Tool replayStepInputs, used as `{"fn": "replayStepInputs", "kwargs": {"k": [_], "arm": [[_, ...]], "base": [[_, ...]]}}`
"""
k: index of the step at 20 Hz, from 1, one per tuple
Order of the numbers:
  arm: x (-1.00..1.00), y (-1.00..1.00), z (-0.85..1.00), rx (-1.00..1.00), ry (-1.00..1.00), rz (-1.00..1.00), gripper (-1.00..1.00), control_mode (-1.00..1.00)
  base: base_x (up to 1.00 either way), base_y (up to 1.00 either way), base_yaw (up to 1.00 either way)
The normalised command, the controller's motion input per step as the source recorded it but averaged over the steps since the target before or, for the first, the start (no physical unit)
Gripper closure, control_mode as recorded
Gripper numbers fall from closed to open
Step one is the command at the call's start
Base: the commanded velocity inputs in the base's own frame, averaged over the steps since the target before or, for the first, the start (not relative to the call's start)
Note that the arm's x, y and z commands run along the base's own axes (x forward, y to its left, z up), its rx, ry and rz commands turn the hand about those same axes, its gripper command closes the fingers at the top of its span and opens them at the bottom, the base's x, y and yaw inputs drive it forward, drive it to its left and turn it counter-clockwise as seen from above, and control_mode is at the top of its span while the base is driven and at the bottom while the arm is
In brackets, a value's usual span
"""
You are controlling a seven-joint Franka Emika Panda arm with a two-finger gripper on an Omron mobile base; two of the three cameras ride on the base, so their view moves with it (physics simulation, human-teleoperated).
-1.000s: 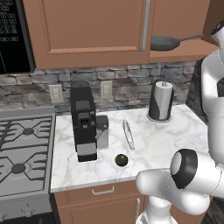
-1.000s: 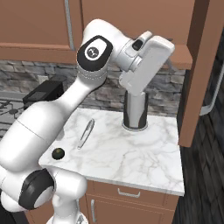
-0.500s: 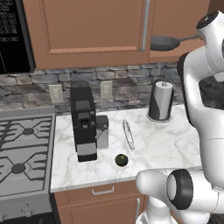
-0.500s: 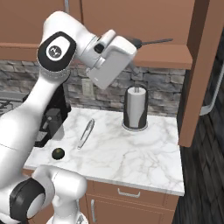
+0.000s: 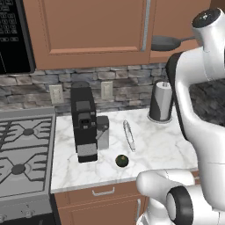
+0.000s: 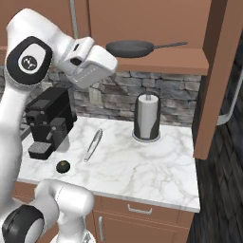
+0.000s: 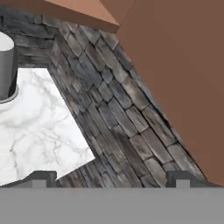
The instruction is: Pick the pan from the cabinet and place it on the stove. Then turn on the stove burner for the pan.
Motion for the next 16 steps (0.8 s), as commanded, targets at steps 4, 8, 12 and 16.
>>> {"fn": "replayStepInputs", "kwargs": {"k": [4,8,12,16], "arm": [[0.1,0.57,0.04,0.11,-0.27,0.13,-1.0,-1.0],[0.2,0.57,0.06,0.11,-0.25,0.16,-1.0,-1.0],[0.26,0.52,0.11,0.1,-0.23,0.18,-1.0,-1.0],[0.3,0.52,0.15,0.09,-0.19,0.19,-1.0,-1.0]], "base": [[0.0,0.0,0.0],[0.0,0.0,0.0],[0.0,0.0,0.0],[0.0,0.0,0.0]]}}
